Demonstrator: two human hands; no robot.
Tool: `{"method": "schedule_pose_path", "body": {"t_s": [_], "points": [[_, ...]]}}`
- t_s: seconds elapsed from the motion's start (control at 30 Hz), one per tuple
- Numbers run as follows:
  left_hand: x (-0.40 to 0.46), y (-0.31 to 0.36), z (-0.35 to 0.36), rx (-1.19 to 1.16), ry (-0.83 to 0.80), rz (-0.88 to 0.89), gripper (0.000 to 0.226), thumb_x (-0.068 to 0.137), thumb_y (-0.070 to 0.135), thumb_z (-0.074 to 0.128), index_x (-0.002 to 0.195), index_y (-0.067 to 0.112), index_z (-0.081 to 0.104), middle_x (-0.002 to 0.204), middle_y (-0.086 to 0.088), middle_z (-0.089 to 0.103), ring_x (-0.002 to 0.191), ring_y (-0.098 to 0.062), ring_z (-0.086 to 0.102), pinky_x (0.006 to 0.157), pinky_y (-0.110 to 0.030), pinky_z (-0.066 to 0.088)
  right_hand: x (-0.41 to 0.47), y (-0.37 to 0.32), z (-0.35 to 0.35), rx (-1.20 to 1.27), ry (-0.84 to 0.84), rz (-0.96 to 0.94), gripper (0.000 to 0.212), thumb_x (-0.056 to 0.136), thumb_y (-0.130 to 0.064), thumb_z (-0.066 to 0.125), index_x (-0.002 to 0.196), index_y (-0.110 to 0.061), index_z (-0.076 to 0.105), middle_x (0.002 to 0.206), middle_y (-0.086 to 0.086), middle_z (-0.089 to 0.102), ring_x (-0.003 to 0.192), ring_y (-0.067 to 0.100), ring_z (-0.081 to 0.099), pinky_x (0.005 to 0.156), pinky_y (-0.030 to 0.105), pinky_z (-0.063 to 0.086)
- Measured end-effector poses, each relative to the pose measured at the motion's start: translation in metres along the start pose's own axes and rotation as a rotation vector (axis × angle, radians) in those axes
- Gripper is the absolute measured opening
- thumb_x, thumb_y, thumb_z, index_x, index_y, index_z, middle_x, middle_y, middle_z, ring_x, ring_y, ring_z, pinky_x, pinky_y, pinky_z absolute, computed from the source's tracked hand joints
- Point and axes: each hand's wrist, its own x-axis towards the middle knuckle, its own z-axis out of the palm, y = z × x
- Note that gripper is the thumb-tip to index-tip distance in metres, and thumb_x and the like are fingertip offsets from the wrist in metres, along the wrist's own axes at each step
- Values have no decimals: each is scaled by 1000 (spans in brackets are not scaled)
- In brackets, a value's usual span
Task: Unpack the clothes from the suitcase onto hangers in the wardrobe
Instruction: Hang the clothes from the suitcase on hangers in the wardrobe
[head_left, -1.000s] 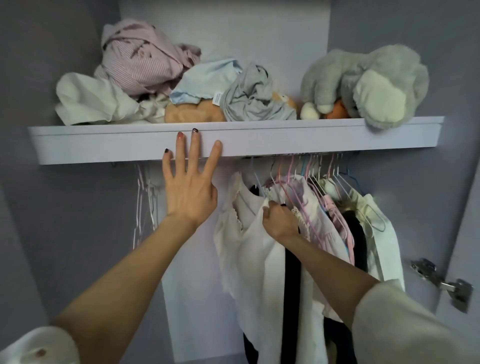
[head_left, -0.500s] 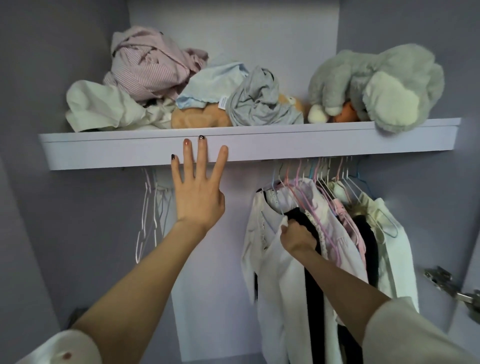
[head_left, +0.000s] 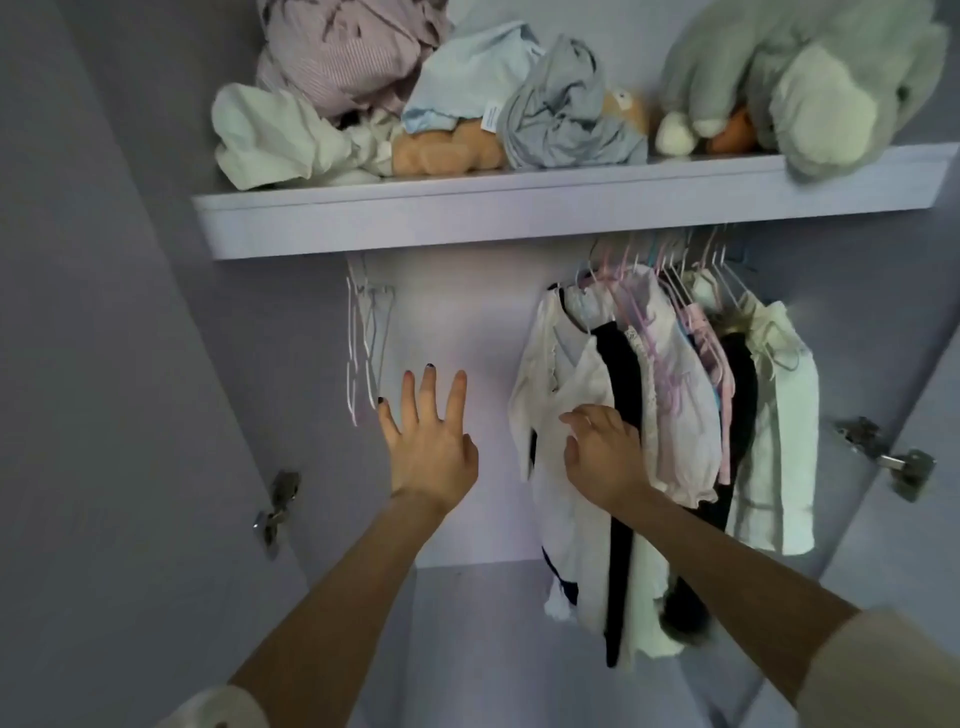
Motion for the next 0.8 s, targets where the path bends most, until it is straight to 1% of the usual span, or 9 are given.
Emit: {"method": "schedule_pose_path", "body": {"t_s": [0.03, 0.07, 0.13, 0.23, 0.37, 0.53, 0.6, 0.7, 0.8], "points": [[-15, -2, 4, -24, -39, -23, 70, 94, 27, 40, 149, 26, -3, 157, -8, -5, 144, -29, -9, 114, -53, -2, -12, -4, 5, 47, 16, -44, 36, 83, -7, 47, 116, -6, 61, 118, 14, 59, 113, 33, 55, 92, 45, 44], [-35, -4, 6, -39, -82, -57, 69, 94, 27, 39, 149, 25, -3, 157, -7, -6, 144, -28, -9, 114, -52, -1, -29, -11, 7, 86, -33, -61, 37, 85, -8, 44, 118, -6, 60, 120, 14, 58, 114, 33, 54, 92, 43, 44], [-66, -5, 12, -69, -139, -115, 68, 96, 29, 38, 149, 24, -4, 157, -7, -6, 144, -28, -7, 115, -50, 0, -55, -21, 11, 93, -168, -87, 39, 94, -12, 39, 131, -9, 48, 135, 9, 48, 123, 27, 44, 96, 35, 37], [-126, -6, 20, -100, -186, -210, 65, 97, 32, 38, 149, 24, 0, 157, -4, 0, 145, -27, -3, 116, -47, 3, -97, -35, 17, 137, -328, -113, 41, 96, -15, 37, 137, -12, 39, 141, 7, 42, 126, 25, 40, 102, 35, 36], [-228, -3, 31, -161, -260, -375, 63, 95, 29, 41, 149, 22, 8, 156, -3, 9, 143, -25, 6, 115, -44, 8, -177, -43, 33, 242, -507, -134, 39, 95, -13, 40, 134, -11, 44, 136, 11, 47, 125, 27, 44, 104, 41, 37], [-356, -5, 40, -232, -353, -548, 61, 93, 26, 44, 147, 22, 17, 154, -4, 16, 142, -24, 14, 114, -41, 14, -280, -62, 61, 340, -736, -216, 36, 94, -9, 41, 129, -7, 48, 127, 15, 55, 119, 30, 51, 101, 43, 40], [-395, -12, 42, -232, -380, -587, 59, 92, 25, 45, 146, 22, 21, 153, -3, 20, 139, -24, 20, 112, -39, 18, -309, -75, 70, 345, -804, -233, 35, 94, -8, 41, 127, -7, 50, 125, 15, 56, 117, 30, 52, 100, 41, 41], [-466, -36, 41, -272, -462, -719, 55, 93, 22, 44, 144, 20, 27, 151, -3, 23, 136, -25, 26, 109, -38, 24, -363, -108, 89, 361, -933, -279, 34, 93, -6, 41, 124, -4, 53, 124, 15, 59, 116, 29, 54, 98, 33, 40], [-516, -64, 37, -297, -493, -865, 51, 92, 18, 44, 141, 17, 33, 149, -3, 27, 133, -26, 30, 104, -39, 31, -403, -138, 107, 358, -1058, -339, 32, 94, -8, 39, 122, -6, 56, 123, 12, 61, 117, 25, 55, 98, 31, 40]]}}
